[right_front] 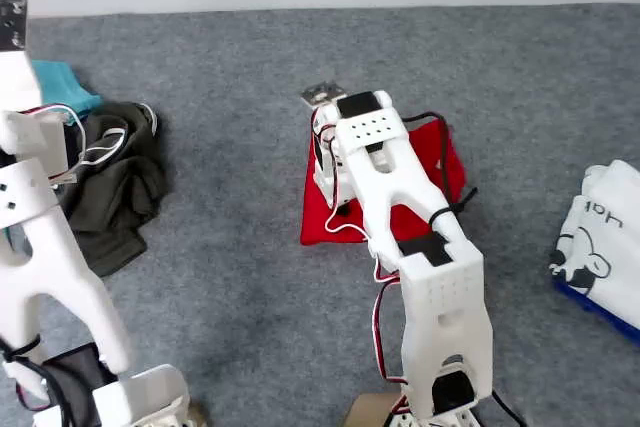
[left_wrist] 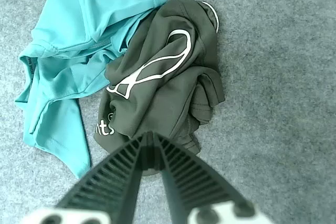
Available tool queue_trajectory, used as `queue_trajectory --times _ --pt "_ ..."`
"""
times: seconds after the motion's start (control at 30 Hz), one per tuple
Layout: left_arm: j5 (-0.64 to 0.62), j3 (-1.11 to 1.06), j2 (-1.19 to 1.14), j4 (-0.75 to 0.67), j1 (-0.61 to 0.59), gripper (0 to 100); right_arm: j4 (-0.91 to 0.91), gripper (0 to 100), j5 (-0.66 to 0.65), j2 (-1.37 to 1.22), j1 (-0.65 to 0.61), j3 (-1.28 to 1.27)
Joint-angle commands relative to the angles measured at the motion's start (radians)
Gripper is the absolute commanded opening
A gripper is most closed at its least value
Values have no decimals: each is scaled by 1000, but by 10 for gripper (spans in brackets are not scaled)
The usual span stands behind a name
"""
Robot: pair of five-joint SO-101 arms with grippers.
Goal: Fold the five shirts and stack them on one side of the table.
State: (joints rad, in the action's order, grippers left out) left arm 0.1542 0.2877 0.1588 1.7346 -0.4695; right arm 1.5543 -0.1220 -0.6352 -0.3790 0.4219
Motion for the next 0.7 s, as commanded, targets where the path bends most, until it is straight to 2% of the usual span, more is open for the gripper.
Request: queue_trajectory --times 0.0,0.1,0.47,0.67 --pt "6 4 35 18 -6 6 -10 99 -41 8 19 44" --pt "6 4 34 18 -6 6 1 24 -51 12 54 44" --pt "3 4 34 18 -6 6 93 18 -52 97 240 57" --pt "2 4 34 18 -6 6 150 21 -106 199 328 57"
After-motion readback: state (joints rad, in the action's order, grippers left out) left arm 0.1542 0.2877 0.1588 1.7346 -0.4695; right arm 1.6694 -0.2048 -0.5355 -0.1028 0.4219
